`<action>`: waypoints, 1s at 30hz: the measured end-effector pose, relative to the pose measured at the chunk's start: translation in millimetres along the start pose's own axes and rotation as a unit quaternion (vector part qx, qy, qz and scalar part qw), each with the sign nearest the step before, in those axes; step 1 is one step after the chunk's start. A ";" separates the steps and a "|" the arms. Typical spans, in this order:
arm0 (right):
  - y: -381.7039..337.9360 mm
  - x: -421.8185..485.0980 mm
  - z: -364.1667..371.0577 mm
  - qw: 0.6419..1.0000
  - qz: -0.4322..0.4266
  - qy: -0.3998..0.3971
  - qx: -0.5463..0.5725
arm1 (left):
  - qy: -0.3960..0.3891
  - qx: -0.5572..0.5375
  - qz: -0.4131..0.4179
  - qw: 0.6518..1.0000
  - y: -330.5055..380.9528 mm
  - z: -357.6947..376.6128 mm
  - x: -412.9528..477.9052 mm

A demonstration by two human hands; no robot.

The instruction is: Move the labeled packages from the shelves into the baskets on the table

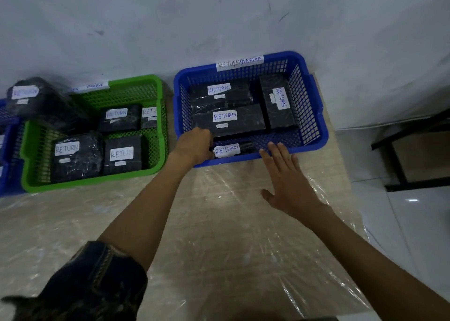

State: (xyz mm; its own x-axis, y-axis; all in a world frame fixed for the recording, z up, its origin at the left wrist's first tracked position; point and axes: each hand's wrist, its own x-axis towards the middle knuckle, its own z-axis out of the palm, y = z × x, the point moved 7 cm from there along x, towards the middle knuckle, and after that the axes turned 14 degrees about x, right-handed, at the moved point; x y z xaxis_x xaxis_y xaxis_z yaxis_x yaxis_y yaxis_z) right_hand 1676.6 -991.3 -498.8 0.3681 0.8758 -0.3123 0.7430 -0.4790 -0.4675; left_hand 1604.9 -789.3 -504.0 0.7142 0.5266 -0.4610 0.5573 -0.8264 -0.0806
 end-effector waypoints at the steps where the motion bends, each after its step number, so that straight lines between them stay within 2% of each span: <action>1: 0.4 -0.1 0.1 1.000 0.001 0.001 -0.001 | 0.000 0.009 0.002 1.000 0.3 -0.3 -0.7; 23: 1.5 -0.7 4.2 1.000 0.021 -0.001 0.004 | 0.025 0.042 0.007 0.999 -0.7 -1.9 -3.1; 27: 1.6 -2.6 4.7 1.000 0.022 0.001 0.007 | 0.035 -0.011 0.010 0.999 -4.6 -4.1 -6.5; 30: 2.1 -0.5 1.4 0.999 0.029 -0.004 0.016 | 0.080 -0.103 0.010 0.991 -8.5 -9.0 -17.0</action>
